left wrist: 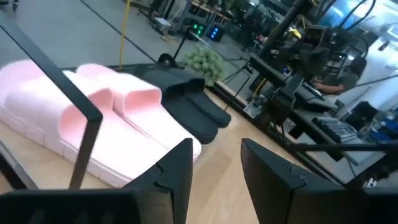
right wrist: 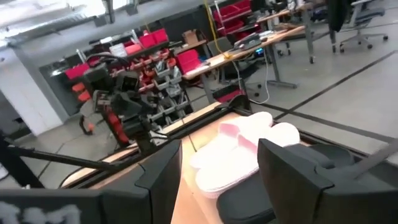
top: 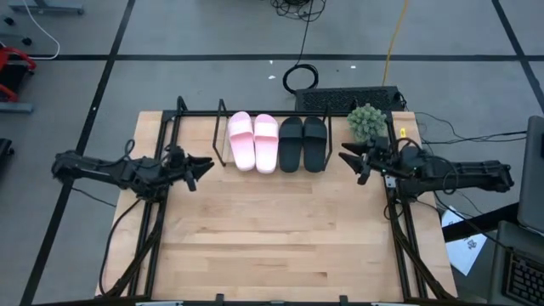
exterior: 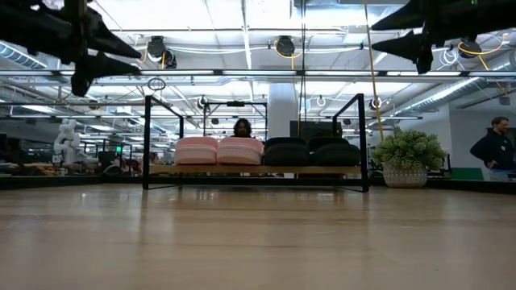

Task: Pick and place slides into the shelf
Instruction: Return to Home Position

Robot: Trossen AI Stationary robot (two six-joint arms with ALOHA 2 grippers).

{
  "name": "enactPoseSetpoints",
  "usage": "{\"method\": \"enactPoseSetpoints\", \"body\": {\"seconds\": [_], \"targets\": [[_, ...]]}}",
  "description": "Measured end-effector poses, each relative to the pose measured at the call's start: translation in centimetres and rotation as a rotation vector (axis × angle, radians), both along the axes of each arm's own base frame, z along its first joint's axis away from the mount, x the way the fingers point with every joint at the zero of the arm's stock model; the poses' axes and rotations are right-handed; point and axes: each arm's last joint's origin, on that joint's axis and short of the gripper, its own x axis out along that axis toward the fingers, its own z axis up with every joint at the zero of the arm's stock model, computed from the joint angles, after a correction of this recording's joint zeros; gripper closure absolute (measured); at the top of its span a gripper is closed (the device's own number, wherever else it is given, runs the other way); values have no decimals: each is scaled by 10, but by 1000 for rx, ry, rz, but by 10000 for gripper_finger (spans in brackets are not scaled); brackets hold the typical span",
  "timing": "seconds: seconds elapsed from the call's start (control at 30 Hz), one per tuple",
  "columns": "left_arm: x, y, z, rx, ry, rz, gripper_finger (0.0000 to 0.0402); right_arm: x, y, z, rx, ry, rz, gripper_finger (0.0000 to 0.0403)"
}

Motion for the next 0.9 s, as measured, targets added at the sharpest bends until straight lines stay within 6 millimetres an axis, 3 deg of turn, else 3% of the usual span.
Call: {"method": "enactPoseSetpoints", "body": {"seconds": [0.4,0.6,0.9], "targets": [[2,14,-15,27,102,-28,266,-7,-4,-48,42,-78,42,202],[3,18,-14,64,73,-9,266,-8,-4,-57,28,-104,41,202],[6,19,-55,43,21,-26,266,-8,-4,-65,2,-12,39,202]]}}
